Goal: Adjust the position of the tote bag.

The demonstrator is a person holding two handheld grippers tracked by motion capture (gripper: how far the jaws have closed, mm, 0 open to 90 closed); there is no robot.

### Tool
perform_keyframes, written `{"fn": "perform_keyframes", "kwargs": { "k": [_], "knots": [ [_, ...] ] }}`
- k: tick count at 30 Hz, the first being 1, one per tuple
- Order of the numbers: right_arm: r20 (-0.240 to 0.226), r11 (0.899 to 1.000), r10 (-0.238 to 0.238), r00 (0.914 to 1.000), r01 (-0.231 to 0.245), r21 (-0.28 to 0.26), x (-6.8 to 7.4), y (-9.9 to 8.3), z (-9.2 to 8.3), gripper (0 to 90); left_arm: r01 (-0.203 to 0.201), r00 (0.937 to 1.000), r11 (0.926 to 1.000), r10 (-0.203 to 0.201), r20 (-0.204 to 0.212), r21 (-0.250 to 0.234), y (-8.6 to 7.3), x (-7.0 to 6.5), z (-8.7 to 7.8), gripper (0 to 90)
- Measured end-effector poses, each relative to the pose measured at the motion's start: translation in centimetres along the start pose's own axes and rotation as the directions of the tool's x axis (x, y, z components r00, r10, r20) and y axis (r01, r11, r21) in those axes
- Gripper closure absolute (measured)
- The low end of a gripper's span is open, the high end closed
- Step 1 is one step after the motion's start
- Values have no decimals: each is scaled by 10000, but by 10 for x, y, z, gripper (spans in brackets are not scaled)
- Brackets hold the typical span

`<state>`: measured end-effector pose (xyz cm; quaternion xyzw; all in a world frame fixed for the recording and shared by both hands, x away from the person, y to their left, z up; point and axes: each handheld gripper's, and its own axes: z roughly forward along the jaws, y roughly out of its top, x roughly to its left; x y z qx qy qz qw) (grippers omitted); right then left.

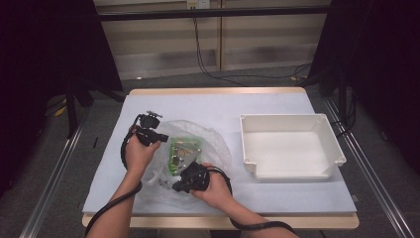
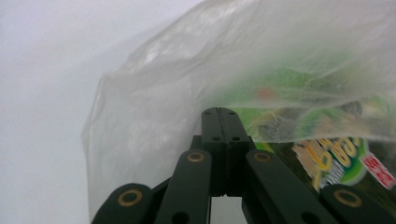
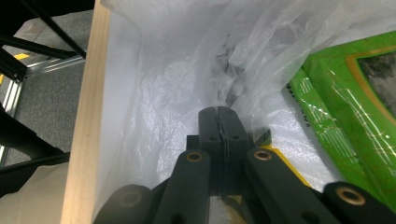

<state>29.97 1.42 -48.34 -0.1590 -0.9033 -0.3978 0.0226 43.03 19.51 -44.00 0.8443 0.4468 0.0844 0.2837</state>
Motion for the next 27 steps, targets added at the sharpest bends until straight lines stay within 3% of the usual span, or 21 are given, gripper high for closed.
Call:
{"fn": "perform_keyframes", "kwargs": {
  "k": [3,4,6,10,19,21,27],
  "knots": [
    [5,9999,-93,10000,93,-64,0,-1,-1,897,116,9999,9999,-116,-25,34,2,2,5,900],
    [-83,10000,-42,10000,42,-12,1,-2,-2,897,177,9996,9998,-177,-207,-25,4,4,10,900],
    [-64,9999,-112,9999,112,-24,1,-3,-2,897,213,9997,9998,-214,-103,-68,7,6,14,900],
    [-53,9998,-151,9999,151,-90,1,-3,-2,896,74,9995,10000,-74,-307,10,13,9,22,900],
    [-138,9998,-164,9998,162,-108,3,-6,-4,896,77,9997,9999,-74,-253,115,20,12,37,900],
    [-166,9998,-179,9997,177,-134,3,-6,-4,896,-83,9994,9996,92,-321,267,21,14,39,900],
    [-188,9995,-193,9996,188,-266,3,-9,-5,896,60,9989,9996,-48,-466,260,25,20,42,900]
  ]
}}
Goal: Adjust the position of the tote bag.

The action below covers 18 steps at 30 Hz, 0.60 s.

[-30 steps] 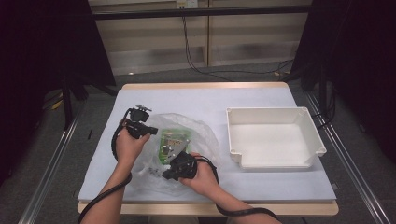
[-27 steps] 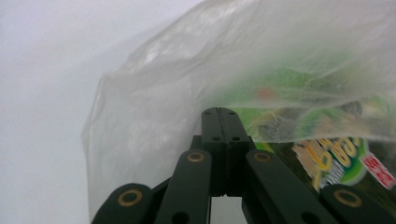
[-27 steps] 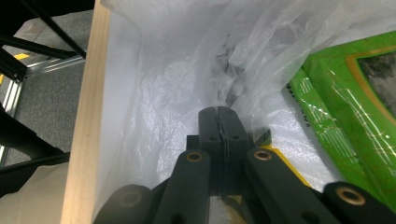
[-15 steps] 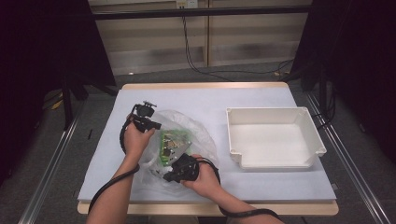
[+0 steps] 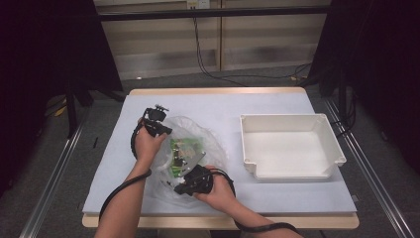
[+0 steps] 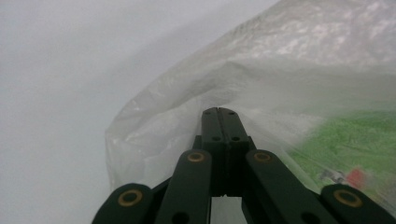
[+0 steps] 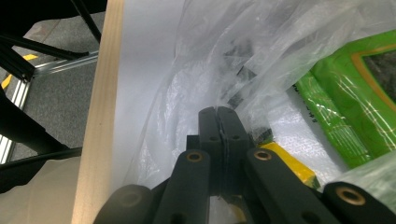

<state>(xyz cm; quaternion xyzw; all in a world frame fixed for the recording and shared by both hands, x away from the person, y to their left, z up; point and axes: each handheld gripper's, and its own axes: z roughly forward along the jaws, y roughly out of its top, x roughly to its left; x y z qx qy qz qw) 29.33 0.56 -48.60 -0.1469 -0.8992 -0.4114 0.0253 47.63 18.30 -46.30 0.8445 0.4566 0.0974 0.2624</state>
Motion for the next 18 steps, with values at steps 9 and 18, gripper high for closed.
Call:
{"fn": "perform_keyframes", "kwargs": {
  "k": [9,18],
  "knots": [
    [-20,10000,43,10000,-43,-38,0,-1,-1,897,-66,10000,9999,66,4,100,5,2,4,900],
    [12,10000,6,10000,-6,-65,2,-2,-1,899,-61,9998,9999,64,-169,141,11,4,9,900]
  ]
}}
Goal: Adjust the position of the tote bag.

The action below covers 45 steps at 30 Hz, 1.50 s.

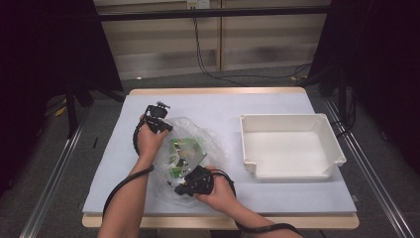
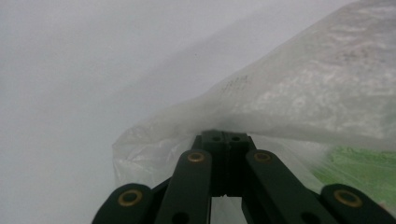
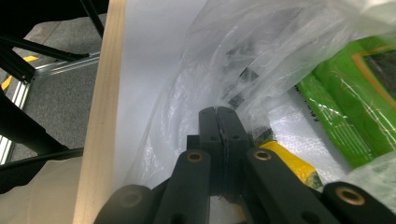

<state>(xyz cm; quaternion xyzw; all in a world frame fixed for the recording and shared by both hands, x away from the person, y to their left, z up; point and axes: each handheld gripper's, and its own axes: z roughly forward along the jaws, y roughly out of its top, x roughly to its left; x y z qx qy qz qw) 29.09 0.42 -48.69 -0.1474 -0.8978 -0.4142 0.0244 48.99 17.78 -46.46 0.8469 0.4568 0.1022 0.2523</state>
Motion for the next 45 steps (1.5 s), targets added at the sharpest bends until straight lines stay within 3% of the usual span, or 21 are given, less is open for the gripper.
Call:
{"fn": "perform_keyframes", "kwargs": {
  "k": [10,14,18,25,30,34,35,38,39,40,41,42,45],
  "knots": [
    [-20,10000,35,10000,-35,-77,1,-2,-1,900,-86,9994,9999,88,-326,67,8,3,6,900],
    [-18,10000,-18,10000,18,-59,2,-2,0,900,174,9998,9998,-173,-72,96,7,3,5,900],
    [-56,9999,101,9999,-101,-91,1,-2,-1,900,190,9996,9998,-190,219,-17,4,4,-3,895],
    [-5,10000,4,10000,-4,-4,1,0,0,896,575,9931,9983,-573,1026,8,-2,-2,-28,783],
    [15,9999,111,9999,-111,-20,2,-1,-1,895,469,9901,9988,-443,1329,-165,-6,-9,-44,721],
    [44,10000,81,10000,-81,-22,2,-1,-1,895,451,9873,9983,-388,1542,-372,-8,-17,-52,721],
    [49,9999,116,9999,-116,-23,2,-1,-1,895,258,9869,9992,-204,1599,-319,-9,-22,-57,721],
    [65,9999,113,9999,-113,-40,2,-1,0,895,23,9808,9993,51,1947,-377,-14,-32,-63,772],
    [80,9999,114,9999,-113,-72,2,-1,0,895,335,9777,9982,-225,2089,-492,-16,-38,-62,814],
    [101,9999,125,9999,-124,-56,1,-1,0,895,-404,9735,9991,427,2248,-146,-18,-37,-64,847],
    [106,9998,194,9998,-194,-50,2,-1,-1,895,423,9674,9984,-313,2514,-386,-22,-45,-63,881],
    [114,9998,165,9998,-164,-61,1,-1,0,895,-186,9659,9997,212,2580,-126,-23,-42,-64,900],
    [126,9998,195,9997,-193,-86,1,-2,-1,895,-409,9615,9991,409,2718,-57,-33,-49,-65,900]
  ]
}}
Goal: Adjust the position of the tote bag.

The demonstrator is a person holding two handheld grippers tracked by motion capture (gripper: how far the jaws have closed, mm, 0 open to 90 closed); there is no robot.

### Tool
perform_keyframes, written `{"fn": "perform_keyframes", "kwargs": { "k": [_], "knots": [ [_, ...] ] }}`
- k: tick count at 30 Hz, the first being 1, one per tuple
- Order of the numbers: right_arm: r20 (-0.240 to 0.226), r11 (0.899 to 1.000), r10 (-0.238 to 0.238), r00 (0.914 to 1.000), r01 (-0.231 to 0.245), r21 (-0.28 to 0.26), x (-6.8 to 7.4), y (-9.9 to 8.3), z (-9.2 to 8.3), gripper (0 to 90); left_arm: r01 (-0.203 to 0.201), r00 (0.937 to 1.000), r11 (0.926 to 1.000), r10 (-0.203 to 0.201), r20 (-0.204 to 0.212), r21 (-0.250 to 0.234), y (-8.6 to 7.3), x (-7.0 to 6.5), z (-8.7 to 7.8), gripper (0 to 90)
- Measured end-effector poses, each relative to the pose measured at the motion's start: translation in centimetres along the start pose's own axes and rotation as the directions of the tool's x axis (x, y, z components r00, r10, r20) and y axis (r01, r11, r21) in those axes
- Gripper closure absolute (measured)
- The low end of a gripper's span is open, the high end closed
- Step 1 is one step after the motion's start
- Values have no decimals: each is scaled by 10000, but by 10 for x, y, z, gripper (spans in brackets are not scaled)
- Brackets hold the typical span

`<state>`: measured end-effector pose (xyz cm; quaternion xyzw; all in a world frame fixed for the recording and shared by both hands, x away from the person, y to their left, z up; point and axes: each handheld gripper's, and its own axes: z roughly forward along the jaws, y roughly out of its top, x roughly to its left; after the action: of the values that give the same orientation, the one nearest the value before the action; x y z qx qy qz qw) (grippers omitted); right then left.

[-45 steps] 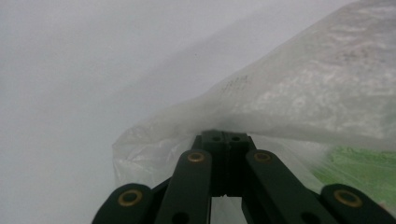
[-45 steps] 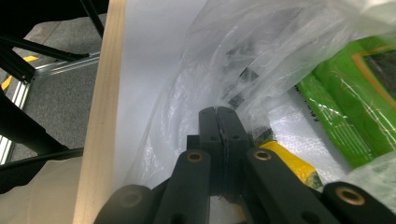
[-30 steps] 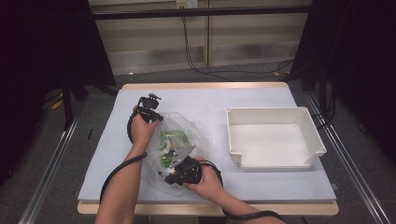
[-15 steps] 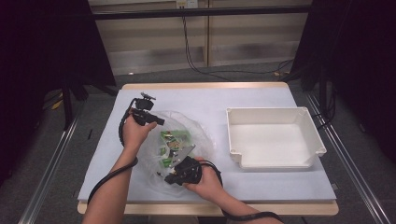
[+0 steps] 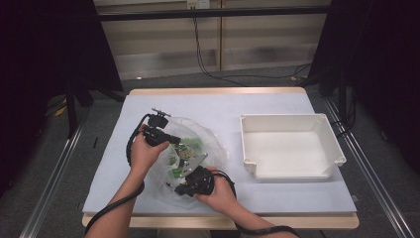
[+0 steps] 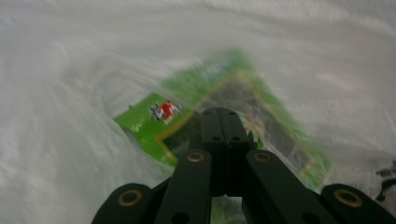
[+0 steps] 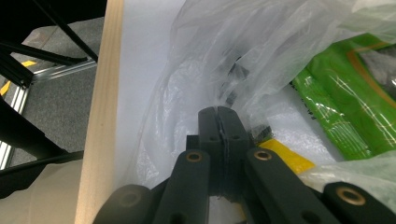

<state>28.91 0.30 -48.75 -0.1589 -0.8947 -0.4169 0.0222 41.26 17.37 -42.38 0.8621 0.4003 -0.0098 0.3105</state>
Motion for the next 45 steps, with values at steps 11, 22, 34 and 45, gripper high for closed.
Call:
{"fn": "perform_keyframes", "kwargs": {
  "k": [11,22,34,45],
  "knots": [
    [53,10000,52,10000,-52,-1,0,0,0,890,301,9971,9985,-269,-713,452,-39,3,-10,900],
    [178,10000,64,9998,-64,14,1,0,-1,880,946,9897,9935,-870,-1137,633,-66,24,-8,900],
    [225,9995,312,9993,-310,-62,-2,0,-5,827,1077,9881,9937,-1036,-1134,302,-71,28,-13,900],
    [441,9990,296,9986,-280,-352,0,14,-27,708,847,9944,9960,-864,-615,-289,-60,15,-24,900]
  ]
}}
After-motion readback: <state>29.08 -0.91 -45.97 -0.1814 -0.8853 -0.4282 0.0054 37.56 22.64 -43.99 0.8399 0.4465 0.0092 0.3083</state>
